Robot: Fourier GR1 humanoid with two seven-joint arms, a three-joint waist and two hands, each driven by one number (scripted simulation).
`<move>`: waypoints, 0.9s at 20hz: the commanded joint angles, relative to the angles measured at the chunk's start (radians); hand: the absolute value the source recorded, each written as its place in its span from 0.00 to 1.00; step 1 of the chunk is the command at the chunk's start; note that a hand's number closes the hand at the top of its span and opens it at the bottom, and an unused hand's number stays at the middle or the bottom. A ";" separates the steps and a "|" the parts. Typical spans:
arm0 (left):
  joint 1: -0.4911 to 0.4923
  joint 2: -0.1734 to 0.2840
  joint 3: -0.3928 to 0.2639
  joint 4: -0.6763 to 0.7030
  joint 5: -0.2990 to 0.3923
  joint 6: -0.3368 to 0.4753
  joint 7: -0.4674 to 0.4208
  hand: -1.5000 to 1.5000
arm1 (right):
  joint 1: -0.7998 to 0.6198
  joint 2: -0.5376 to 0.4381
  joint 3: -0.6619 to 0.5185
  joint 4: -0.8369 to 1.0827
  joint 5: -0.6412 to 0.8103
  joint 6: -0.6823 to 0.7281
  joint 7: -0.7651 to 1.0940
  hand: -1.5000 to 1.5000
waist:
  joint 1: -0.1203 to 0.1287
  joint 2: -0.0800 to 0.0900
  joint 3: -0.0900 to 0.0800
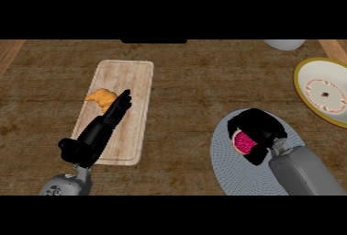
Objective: Pick the cupcake from the placemat and place it in the bowl
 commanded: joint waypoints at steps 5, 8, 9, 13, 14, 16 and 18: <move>0.011 -0.019 0.020 0.058 -0.035 -0.003 -0.055 0.50 | 0.002 -0.034 -0.130 0.149 0.045 -0.130 -0.069 1.00 | -0.001 0.003 0.001; -0.002 -0.045 -0.016 -0.035 -0.050 0.022 0.052 0.50 | 0.028 -0.030 -0.181 0.082 0.034 -0.119 -0.006 1.00 | -0.004 0.000 0.001; 0.010 -0.044 -0.004 0.053 -0.046 -0.012 -0.061 0.50 | 0.026 -0.007 -0.172 0.159 0.062 -0.181 -0.034 1.00 | -0.002 0.002 0.001; 0.011 -0.027 0.024 0.011 -0.022 -0.018 -0.007 0.50 | 0.060 -0.084 -0.221 0.031 0.101 -0.214 0.023 1.00 | -0.011 -0.001 0.000; 0.031 -0.026 0.006 -0.025 -0.041 -0.009 -0.004 0.50 | 0.021 -0.034 -0.219 0.029 0.135 -0.251 0.104 1.00 | -0.004 -0.002 0.000; 0.011 -0.001 0.037 -0.004 -0.027 -0.029 -0.009 0.50 | 0.027 -0.078 -0.254 -0.009 0.145 -0.291 0.084 1.00 | -0.007 -0.002 0.000; -0.047 -0.020 0.047 0.053 -0.019 -0.029 -0.002 0.50 | 0.040 -0.022 -0.270 -0.095 0.130 -0.346 0.121 1.00 | -0.019 -0.001 0.000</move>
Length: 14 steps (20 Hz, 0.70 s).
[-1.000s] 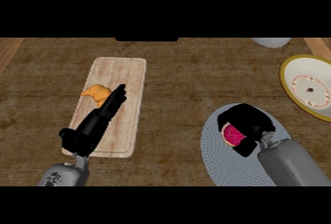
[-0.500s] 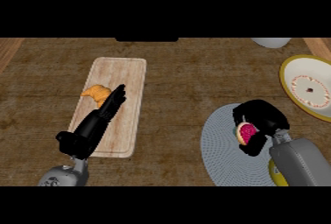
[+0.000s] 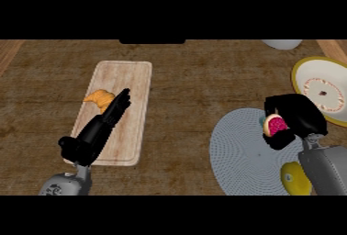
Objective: Pick the cupcake from the placemat and place it in the bowl
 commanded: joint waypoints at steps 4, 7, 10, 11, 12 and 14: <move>-0.009 0.000 0.018 -0.005 0.000 0.007 0.012 0.50 | -0.020 0.036 -0.165 -0.189 -0.086 -0.148 0.032 1.00 | -0.005 -0.002 0.001; -0.025 0.002 0.004 -0.017 -0.020 0.012 0.043 0.50 | -0.069 0.028 -0.269 -0.272 -0.208 -0.090 0.045 1.00 | -0.008 -0.003 0.001; -0.004 0.017 0.043 0.029 0.016 -0.025 -0.032 0.50 | -0.094 0.035 -0.349 -0.293 -0.290 -0.067 0.083 1.00 | -0.001 0.000 0.000; -0.011 -0.014 -0.001 -0.070 -0.009 0.011 0.073 0.50 | -0.098 0.041 -0.350 -0.231 -0.270 -0.089 0.088 1.00 | 0.008 0.001 0.001; -0.032 0.009 0.028 -0.026 0.021 -0.032 0.047 0.50 | -0.105 0.049 -0.360 -0.231 -0.274 -0.119 0.078 1.00 | 0.007 0.002 0.000; -0.009 -0.020 0.015 0.045 -0.025 -0.009 -0.039 0.50 | -0.123 -0.014 -0.406 -0.143 -0.279 -0.101 0.055 1.00 | 0.008 0.003 0.000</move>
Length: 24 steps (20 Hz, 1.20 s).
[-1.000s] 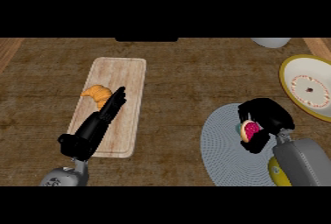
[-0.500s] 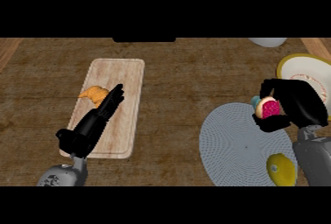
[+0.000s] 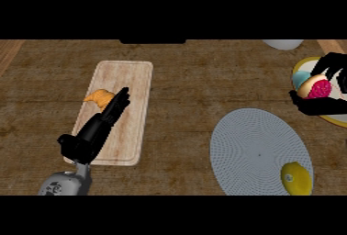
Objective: Pick the cupcake from the placemat and place it in the bowl
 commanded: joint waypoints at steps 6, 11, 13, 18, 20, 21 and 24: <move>-0.019 -0.022 -0.001 0.007 -0.008 -0.008 0.009 0.50 | -0.131 -0.131 -0.085 0.363 0.114 -0.194 -0.122 1.00 | 0.015 0.006 0.001; -0.029 -0.015 0.010 0.022 -0.002 -0.029 -0.002 0.50 | -0.182 -0.176 -0.126 0.595 0.167 -0.401 -0.248 1.00 | 0.018 0.008 0.001; -0.034 0.000 0.029 0.020 -0.002 -0.033 0.006 0.50 | -0.214 -0.209 -0.136 0.718 0.170 -0.437 -0.312 1.00 | 0.021 0.007 0.001; -0.029 -0.041 -0.025 -0.018 -0.010 -0.021 0.044 0.50 | -0.262 -0.265 -0.140 0.958 0.155 -0.217 -0.271 1.00 | 0.043 0.016 0.002; -0.046 -0.002 0.018 0.004 0.015 -0.055 0.017 0.50 | -0.334 -0.309 -0.170 1.027 0.103 -0.097 -0.285 1.00 | 0.042 0.017 0.002; -0.012 -0.018 -0.003 0.023 -0.004 -0.046 -0.019 0.50 | -0.323 -0.260 -0.174 1.052 0.084 -0.101 -0.291 0.00 | 0.041 0.016 0.002; -0.054 -0.018 0.015 0.011 -0.003 -0.035 0.005 0.50 | -0.367 -0.294 -0.199 1.169 0.058 -0.118 -0.442 0.00 | 0.043 0.017 0.003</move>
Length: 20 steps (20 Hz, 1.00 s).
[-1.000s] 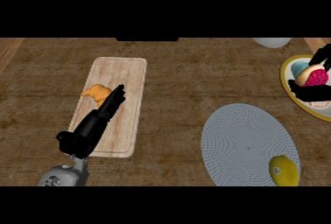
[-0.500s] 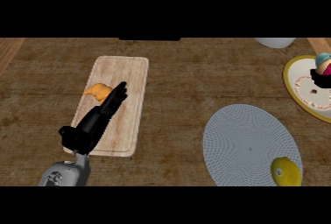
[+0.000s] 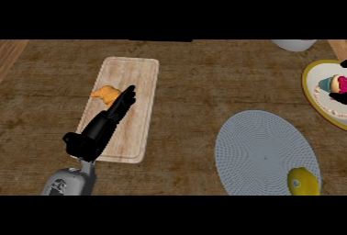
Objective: Pick the cupcake from the placemat and place it in the bowl
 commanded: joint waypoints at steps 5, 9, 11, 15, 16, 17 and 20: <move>-0.016 0.011 0.019 -0.008 0.014 -0.020 0.015 0.50 | -0.112 -0.073 -0.088 0.238 -0.070 -0.055 -0.211 0.00 | 0.006 0.003 0.001; -0.008 -0.012 0.010 -0.029 0.003 0.009 0.033 0.50 | -0.133 -0.113 -0.185 0.257 -0.158 -0.080 -0.232 0.00 | 0.004 0.002 0.002; -0.026 -0.029 0.007 0.002 -0.018 0.034 0.031 0.50 | -0.127 -0.090 -0.245 0.246 -0.216 -0.134 -0.199 0.00 | -0.014 -0.002 0.001; -0.019 -0.006 0.010 0.003 -0.018 0.007 0.015 0.50 | -0.147 -0.198 -0.334 0.316 -0.298 -0.046 -0.189 0.00 | -0.008 0.001 0.001; 0.025 -0.029 -0.025 -0.021 -0.028 0.013 -0.005 0.50 | -0.140 -0.231 -0.343 0.342 -0.300 -0.034 -0.178 0.00 | 0.002 0.004 0.002; 0.027 0.005 0.011 0.010 -0.013 -0.013 -0.047 0.50 | -0.126 -0.232 -0.364 0.341 -0.325 -0.036 -0.185 0.00 | -0.008 0.001 0.001; 0.015 0.009 0.026 -0.008 0.010 -0.019 -0.009 0.50 | -0.059 -0.294 -0.429 0.371 -0.380 -0.019 -0.240 0.00 | -0.010 0.004 0.003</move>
